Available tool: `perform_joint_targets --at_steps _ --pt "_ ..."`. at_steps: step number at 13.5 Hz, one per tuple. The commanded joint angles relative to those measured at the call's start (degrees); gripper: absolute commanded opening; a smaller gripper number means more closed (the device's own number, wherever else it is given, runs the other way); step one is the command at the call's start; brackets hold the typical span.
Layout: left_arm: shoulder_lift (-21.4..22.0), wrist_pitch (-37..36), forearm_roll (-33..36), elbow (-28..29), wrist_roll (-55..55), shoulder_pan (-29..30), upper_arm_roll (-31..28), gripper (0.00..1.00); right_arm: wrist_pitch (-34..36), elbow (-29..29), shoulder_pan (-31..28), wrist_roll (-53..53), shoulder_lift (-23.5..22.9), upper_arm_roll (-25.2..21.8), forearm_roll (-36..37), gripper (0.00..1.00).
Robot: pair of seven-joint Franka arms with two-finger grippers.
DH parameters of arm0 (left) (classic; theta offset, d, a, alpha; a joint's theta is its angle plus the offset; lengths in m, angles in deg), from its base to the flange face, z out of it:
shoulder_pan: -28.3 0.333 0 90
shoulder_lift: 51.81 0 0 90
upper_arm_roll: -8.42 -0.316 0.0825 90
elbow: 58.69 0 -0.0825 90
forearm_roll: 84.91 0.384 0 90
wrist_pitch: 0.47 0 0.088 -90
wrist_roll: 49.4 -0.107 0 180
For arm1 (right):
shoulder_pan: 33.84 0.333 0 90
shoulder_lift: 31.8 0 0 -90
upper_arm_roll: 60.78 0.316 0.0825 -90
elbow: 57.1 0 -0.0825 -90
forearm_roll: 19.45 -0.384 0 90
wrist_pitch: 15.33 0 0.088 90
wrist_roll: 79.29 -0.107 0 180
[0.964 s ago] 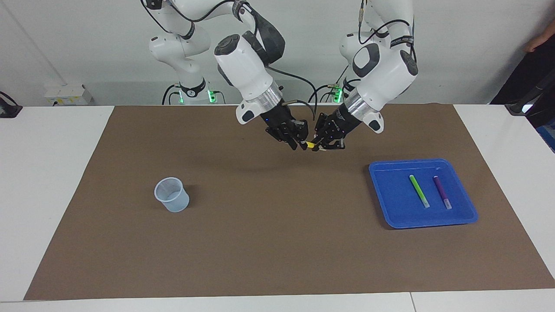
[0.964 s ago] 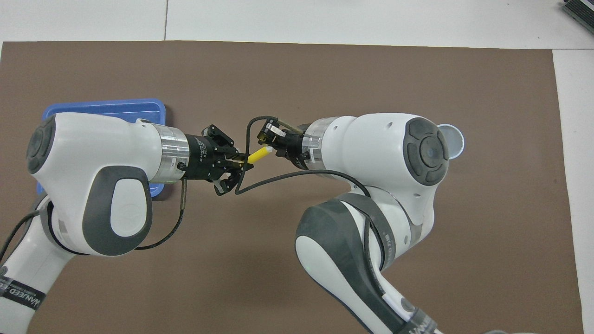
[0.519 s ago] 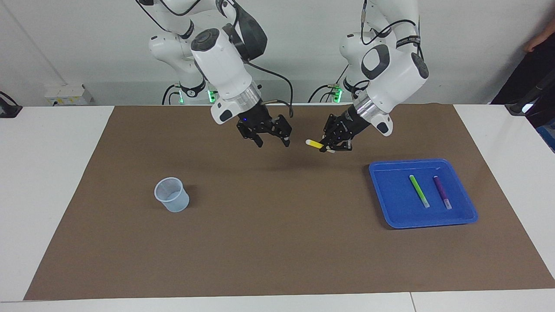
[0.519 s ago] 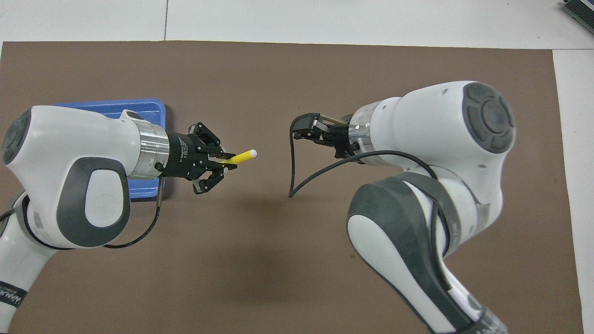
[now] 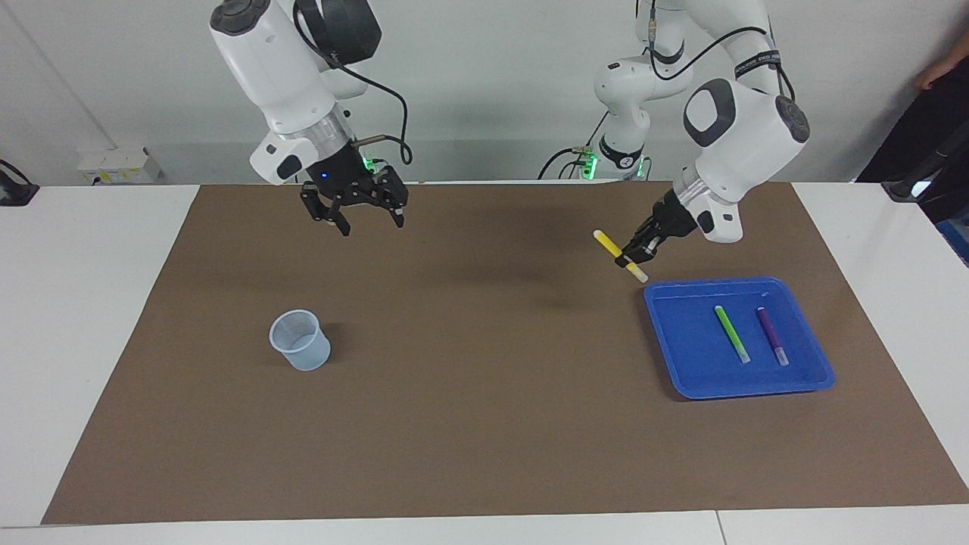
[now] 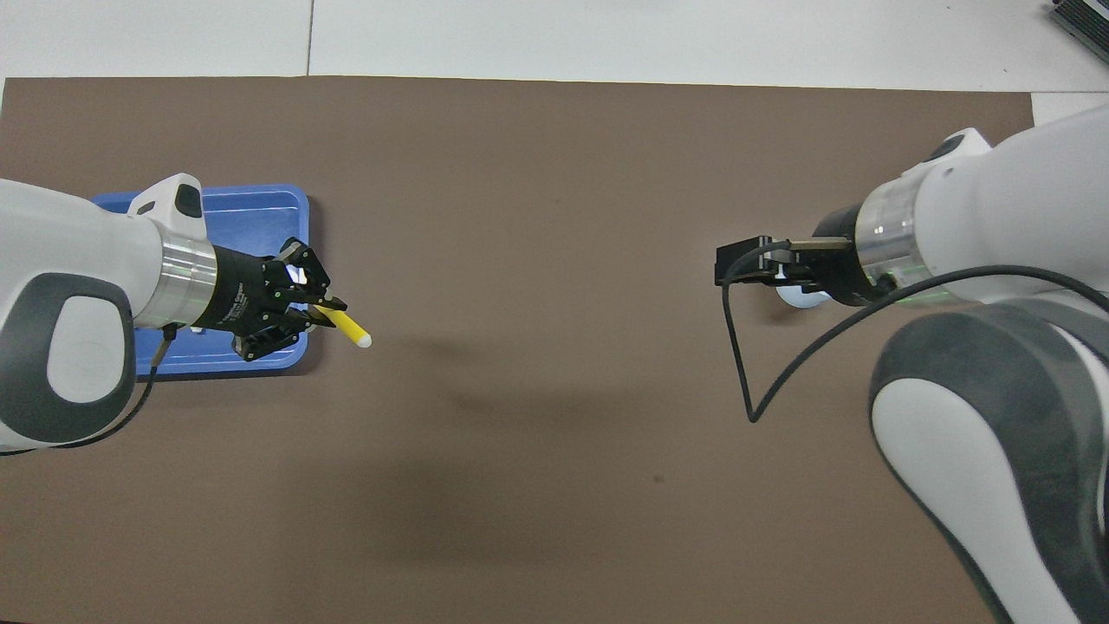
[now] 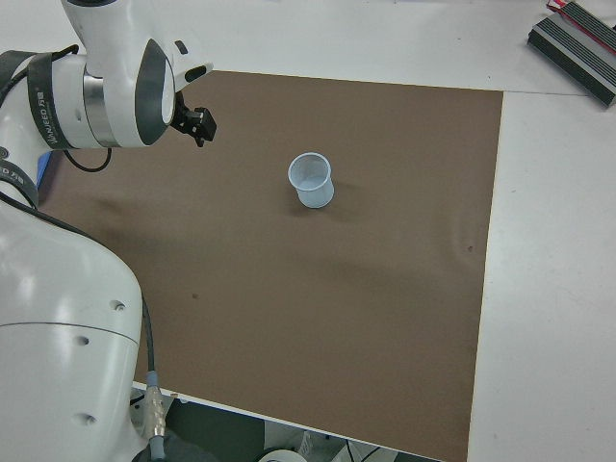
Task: Right arm passes pens to left for tray arrangement
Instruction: 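Carry the yellow pen to the tray while the right gripper withdraws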
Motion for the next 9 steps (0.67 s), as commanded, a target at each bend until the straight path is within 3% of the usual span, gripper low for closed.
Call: perform_joint_targets --at_steps 1,5,9 --pt "2.3 -0.3 2.3 2.1 -10.5 1.0 0.2 0.0 4.4 0.9 -4.5 7.5 3.1 0.8 2.8 1.0" --pt "1.8 3.8 18.1 2.2 -24.4 0.4 0.3 0.0 7.9 1.3 -8.9 13.3 5.8 0.8 4.6 1.0" --pt "-0.7 7.9 25.0 2.1 -32.6 1.2 0.2 0.0 8.8 1.3 -10.4 15.0 6.1 0.8 5.4 1.0"
